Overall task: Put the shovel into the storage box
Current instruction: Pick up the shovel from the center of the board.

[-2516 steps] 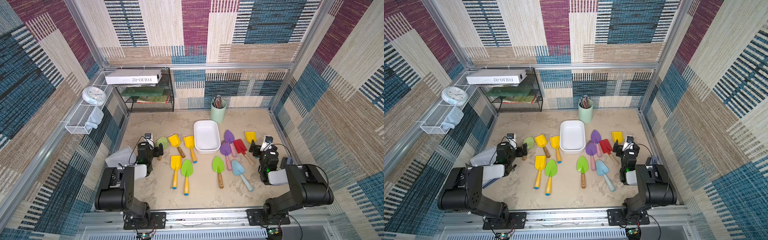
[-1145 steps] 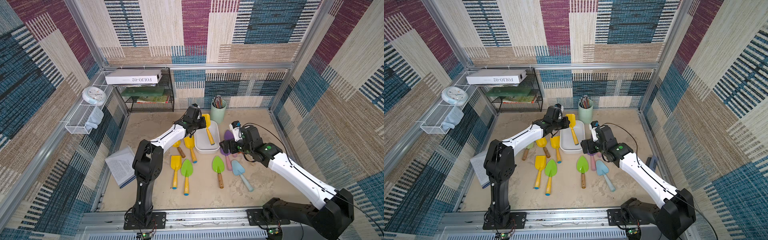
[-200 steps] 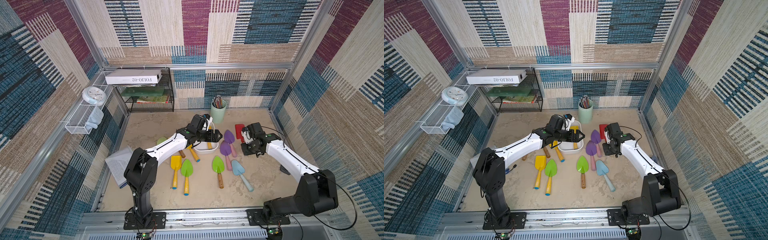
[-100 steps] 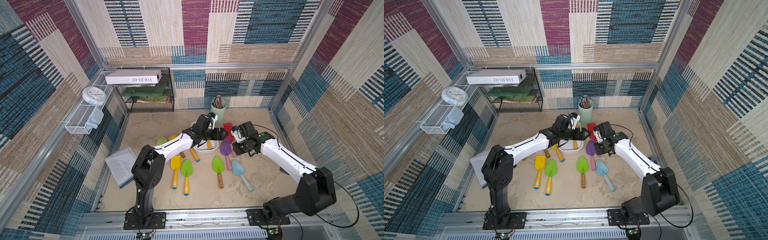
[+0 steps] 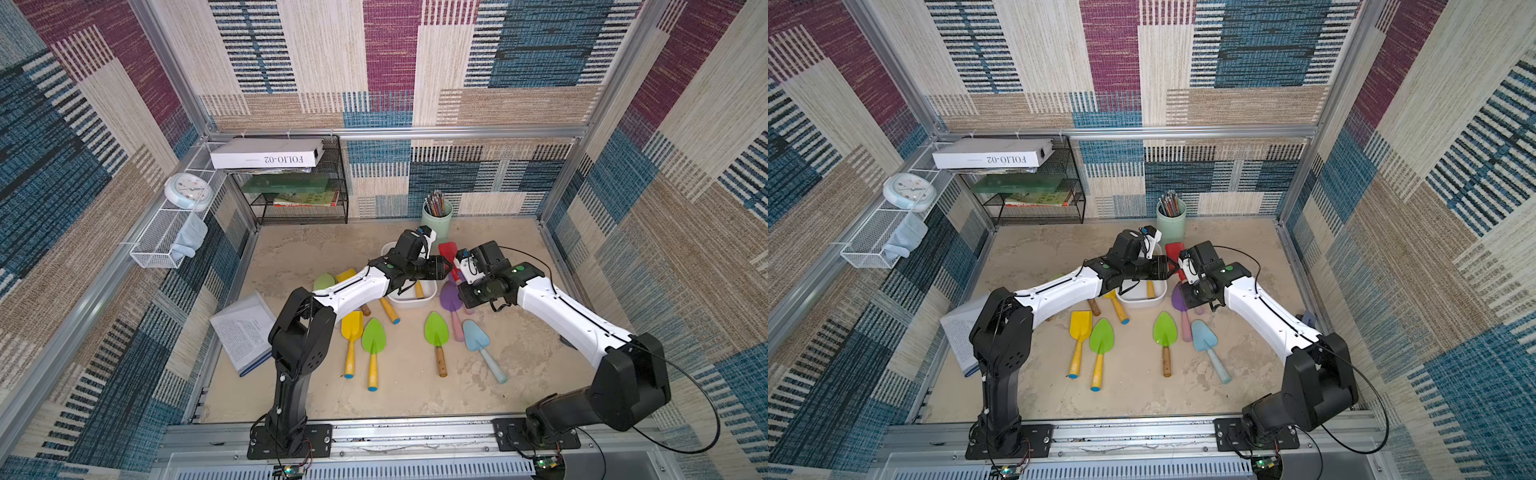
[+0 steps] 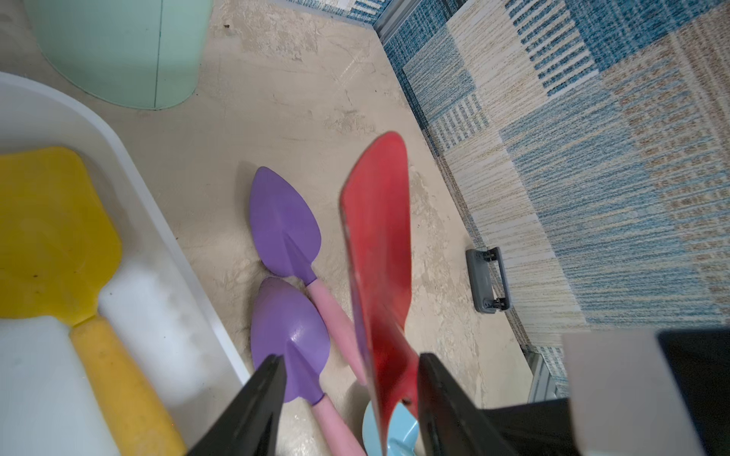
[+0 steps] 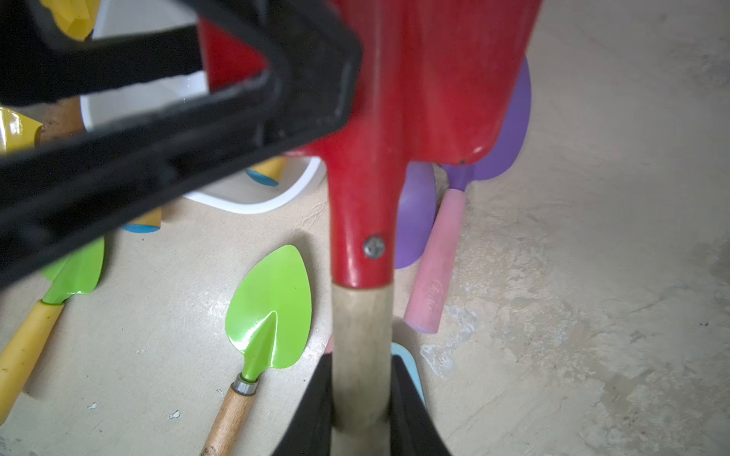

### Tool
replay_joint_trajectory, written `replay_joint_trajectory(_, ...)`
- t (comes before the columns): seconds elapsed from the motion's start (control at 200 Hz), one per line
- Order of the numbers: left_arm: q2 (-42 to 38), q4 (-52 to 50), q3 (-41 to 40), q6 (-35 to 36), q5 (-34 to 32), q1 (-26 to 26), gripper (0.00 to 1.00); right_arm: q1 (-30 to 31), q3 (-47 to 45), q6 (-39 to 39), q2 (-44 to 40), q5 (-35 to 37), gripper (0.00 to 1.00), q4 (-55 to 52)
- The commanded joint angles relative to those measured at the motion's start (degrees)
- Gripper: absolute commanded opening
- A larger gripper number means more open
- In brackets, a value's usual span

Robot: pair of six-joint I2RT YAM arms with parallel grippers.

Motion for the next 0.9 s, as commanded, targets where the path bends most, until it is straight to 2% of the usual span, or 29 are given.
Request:
replay_joint_trajectory(0.0, 0.11, 2.83, -0.22, -0.69, -0.75, 0.0, 0.44, 0.36, 0.41, 0.8, -0.47, -0.89, 0.0, 0.69)
replay_joint_trajectory(0.291, -0.57, 6.39, -2.35, -2.02, -1.85, 0.0, 0.2, 0.99, -0.38, 1.16, -0.66, -1.46, 0.0, 1.31)
replay_joint_trajectory(0.391, -0.62, 6.55, -2.64, -2.33, -2.24, 0.0, 0.0, 1.09, -0.65, 1.27, -0.64, -1.55, 0.0, 1.61)
replay_joint_trajectory(0.601, -0.77, 5.75, -2.71, -2.25, -3.19, -0.09, 0.0, 1.12, -0.74, 2.29, -0.62, -1.56, 0.0, 2.3)
replay_joint_trajectory(0.721, -0.9, 3.69, -2.37, -1.62, -5.33, -0.09, 0.0, 1.17, -0.81, 2.94, -0.91, -1.56, 0.54, 2.79)
replay_joint_trajectory(0.806, -1.36, 1.97, -2.42, -0.73, -8.27, 0.04, 0.0, 1.13, -0.91, 3.27, -1.48, -1.29, 0.73, 3.19)
replay_joint_trajectory(0.892, -1.88, 0.37, -2.35, 0.04, -11.2, 0.26, 0.0, 1.18, -1.0, 3.45, -2.37, -1.11, 0.85, 3.17)
